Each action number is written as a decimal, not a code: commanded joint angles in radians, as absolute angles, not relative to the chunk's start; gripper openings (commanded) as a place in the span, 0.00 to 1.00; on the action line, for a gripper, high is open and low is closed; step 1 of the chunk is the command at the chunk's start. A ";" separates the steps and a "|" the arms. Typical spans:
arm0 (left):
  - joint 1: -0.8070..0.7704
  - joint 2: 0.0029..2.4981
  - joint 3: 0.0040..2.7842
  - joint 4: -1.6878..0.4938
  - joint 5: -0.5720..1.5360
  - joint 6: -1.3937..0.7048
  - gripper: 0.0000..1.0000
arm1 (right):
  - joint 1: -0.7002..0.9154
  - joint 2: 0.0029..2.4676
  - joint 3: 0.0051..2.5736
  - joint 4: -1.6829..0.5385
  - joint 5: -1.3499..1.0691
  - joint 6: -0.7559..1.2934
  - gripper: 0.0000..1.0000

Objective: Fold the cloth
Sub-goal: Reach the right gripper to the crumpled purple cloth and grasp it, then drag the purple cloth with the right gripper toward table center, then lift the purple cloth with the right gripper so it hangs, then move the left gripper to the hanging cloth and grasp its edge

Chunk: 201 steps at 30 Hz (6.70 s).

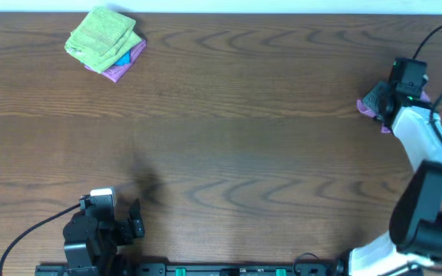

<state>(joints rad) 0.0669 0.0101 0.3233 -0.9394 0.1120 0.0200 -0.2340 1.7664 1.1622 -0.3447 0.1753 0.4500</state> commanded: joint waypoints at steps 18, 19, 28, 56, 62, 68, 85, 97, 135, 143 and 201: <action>0.063 0.004 0.310 -0.994 0.097 0.023 0.95 | 0.421 1.395 1.193 -0.453 0.026 0.264 0.01; 0.063 0.004 0.310 -0.994 0.097 0.023 0.95 | 0.455 1.395 1.193 -0.448 0.025 0.265 0.01; 0.063 0.004 0.309 -0.994 0.097 0.023 0.95 | 0.594 1.459 1.193 -0.455 0.025 0.264 0.01; 0.063 0.004 0.309 -0.994 0.097 0.023 0.95 | 0.697 1.814 1.195 0.073 -0.070 0.321 0.70; 0.063 0.004 0.309 -0.994 0.097 0.023 0.95 | 0.678 1.691 1.195 -0.153 0.088 0.532 0.75; 0.063 0.004 0.309 -0.994 0.097 0.023 0.95 | 0.640 1.552 1.195 -0.390 0.109 0.694 0.79; 0.063 0.004 0.310 -0.994 0.097 0.023 0.95 | 0.412 1.634 1.002 -0.626 -0.200 1.078 0.56; 0.063 0.004 0.309 -0.995 0.097 0.023 0.95 | 0.413 1.804 0.995 -0.394 -0.273 1.129 0.47; 0.063 0.004 0.309 -0.953 0.097 0.022 0.95 | 0.400 1.366 0.997 -0.612 0.050 0.570 0.02; 0.063 0.004 0.309 -0.887 0.150 -0.012 0.95 | 0.398 1.365 0.997 -0.779 0.113 0.559 0.01; -0.509 1.567 0.832 -0.064 0.667 -1.258 0.95 | 0.398 1.365 0.997 -0.781 0.104 0.591 0.01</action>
<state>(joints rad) -0.4889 1.5486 0.8162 -0.0753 0.6701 -1.1744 0.3962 1.3697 0.9920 -0.7788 0.0872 0.5770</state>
